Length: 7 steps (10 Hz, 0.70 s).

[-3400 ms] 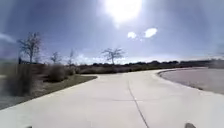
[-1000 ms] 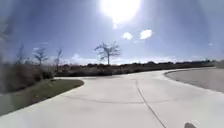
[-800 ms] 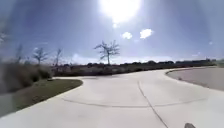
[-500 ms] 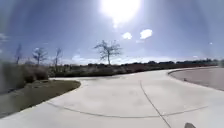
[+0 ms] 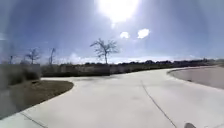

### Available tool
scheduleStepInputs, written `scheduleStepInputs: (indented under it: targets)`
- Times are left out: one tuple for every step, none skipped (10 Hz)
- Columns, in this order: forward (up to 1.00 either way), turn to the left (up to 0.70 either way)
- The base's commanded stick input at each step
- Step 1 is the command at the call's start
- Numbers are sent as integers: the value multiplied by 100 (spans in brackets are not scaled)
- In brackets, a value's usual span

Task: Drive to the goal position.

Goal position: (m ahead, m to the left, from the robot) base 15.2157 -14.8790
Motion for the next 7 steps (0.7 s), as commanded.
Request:
scheduleStepInputs:
  targets:
    - [100, 0]
    - [100, 0]
    - [100, 0]
    - [100, 0]
    - [100, 0]
    - [100, 0]
    - [100, 0]
